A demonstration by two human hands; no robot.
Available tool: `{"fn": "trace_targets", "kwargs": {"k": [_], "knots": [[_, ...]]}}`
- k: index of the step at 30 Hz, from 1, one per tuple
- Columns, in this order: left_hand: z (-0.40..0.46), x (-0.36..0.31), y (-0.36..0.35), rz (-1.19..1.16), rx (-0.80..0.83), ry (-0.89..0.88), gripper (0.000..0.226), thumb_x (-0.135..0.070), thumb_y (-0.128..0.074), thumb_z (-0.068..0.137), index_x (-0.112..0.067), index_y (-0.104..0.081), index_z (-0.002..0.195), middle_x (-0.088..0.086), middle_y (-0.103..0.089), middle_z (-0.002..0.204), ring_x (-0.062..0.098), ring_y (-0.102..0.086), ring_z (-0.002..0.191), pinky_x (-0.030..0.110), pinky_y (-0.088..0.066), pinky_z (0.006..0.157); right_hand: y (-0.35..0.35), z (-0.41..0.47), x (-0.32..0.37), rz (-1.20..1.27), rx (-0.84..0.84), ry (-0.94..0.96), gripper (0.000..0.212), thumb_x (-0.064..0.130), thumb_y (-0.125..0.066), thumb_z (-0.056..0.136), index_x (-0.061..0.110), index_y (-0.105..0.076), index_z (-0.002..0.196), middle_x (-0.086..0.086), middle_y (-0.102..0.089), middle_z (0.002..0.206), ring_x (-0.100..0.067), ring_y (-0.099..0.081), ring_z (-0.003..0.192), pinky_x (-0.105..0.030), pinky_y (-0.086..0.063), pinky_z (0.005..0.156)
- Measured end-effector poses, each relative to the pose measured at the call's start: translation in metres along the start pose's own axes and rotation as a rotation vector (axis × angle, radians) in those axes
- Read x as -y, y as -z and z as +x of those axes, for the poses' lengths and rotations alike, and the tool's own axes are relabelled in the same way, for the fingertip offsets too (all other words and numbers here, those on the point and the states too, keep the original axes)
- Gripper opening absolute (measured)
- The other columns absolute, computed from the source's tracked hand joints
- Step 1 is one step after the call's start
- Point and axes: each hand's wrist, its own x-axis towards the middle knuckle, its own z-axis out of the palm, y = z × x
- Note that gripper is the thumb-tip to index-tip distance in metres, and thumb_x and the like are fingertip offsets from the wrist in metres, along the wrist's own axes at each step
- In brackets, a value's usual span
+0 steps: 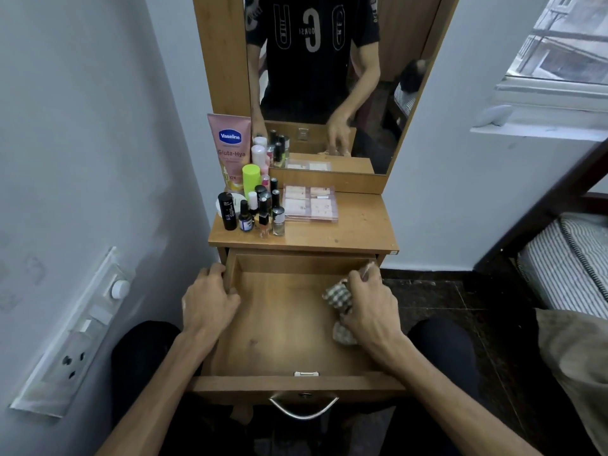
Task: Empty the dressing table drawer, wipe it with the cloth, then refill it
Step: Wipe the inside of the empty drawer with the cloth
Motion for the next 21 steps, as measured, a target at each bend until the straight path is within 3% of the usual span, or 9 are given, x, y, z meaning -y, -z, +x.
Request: {"fn": "trace_targets", "kwargs": {"k": [4, 8, 12, 15, 19, 21], "knots": [[-0.001, 0.000, -0.002, -0.010, -0.008, 0.003, 0.046, -0.015, -0.069, 0.084, -0.007, -0.061, 0.129, 0.017, -0.066, 0.116, 0.037, -0.067, 0.095, 0.046, -0.055, 0.078, -0.005, 0.021, 0.003, 0.110, -0.155, 0.012, 0.050, 0.010, -0.076, 0.081, 0.010, -0.050, 0.124, -0.018, -0.040, 0.138, -0.038, -0.065, 0.096, -0.046, -0.054, 0.072], [-0.001, 0.000, -0.001, -0.005, 0.000, 0.010, 0.044, -0.016, -0.068, 0.084, -0.009, -0.060, 0.127, 0.015, -0.065, 0.114, 0.036, -0.066, 0.094, 0.045, -0.054, 0.078, -0.033, 0.034, 0.012, 0.169, -0.127, -0.065, 0.059, 0.004, -0.073, 0.083, 0.009, -0.043, 0.134, -0.024, -0.033, 0.147, -0.043, -0.069, 0.092, -0.047, -0.057, 0.078], [0.000, 0.001, -0.002, -0.023, -0.001, 0.006, 0.041, -0.015, -0.067, 0.084, -0.010, -0.060, 0.123, 0.013, -0.064, 0.112, 0.034, -0.066, 0.091, 0.042, -0.052, 0.075, -0.050, 0.042, 0.036, 0.468, -0.089, -0.219, 0.068, 0.005, -0.072, 0.078, 0.012, -0.036, 0.135, -0.018, -0.022, 0.148, -0.047, -0.060, 0.112, -0.052, -0.052, 0.102], [0.001, 0.001, -0.002, -0.033, -0.001, 0.013, 0.041, -0.015, -0.068, 0.084, -0.010, -0.059, 0.124, 0.012, -0.064, 0.114, 0.033, -0.066, 0.092, 0.040, -0.051, 0.074, -0.048, 0.044, 0.046, 0.702, -0.067, -0.276, 0.066, 0.015, -0.076, 0.081, 0.012, -0.037, 0.133, -0.014, -0.020, 0.152, -0.041, -0.055, 0.120, -0.048, -0.046, 0.112], [0.001, 0.001, -0.001, -0.050, 0.002, 0.027, 0.045, -0.016, -0.067, 0.086, -0.011, -0.059, 0.129, 0.012, -0.063, 0.119, 0.034, -0.067, 0.097, 0.041, -0.052, 0.078, -0.052, 0.037, 0.072, 0.872, -0.015, -0.149, 0.049, 0.022, -0.079, 0.086, 0.022, -0.049, 0.125, -0.002, -0.032, 0.141, -0.018, -0.051, 0.113, -0.032, -0.044, 0.105], [-0.001, -0.001, 0.002, -0.052, 0.015, 0.032, 0.045, -0.017, -0.067, 0.086, -0.012, -0.058, 0.131, 0.013, -0.063, 0.121, 0.035, -0.067, 0.100, 0.043, -0.053, 0.081, -0.055, 0.039, 0.098, 0.999, 0.081, -0.073, 0.043, 0.024, -0.078, 0.089, 0.021, -0.058, 0.127, -0.002, -0.041, 0.140, -0.017, -0.053, 0.116, -0.033, -0.046, 0.107]]}}
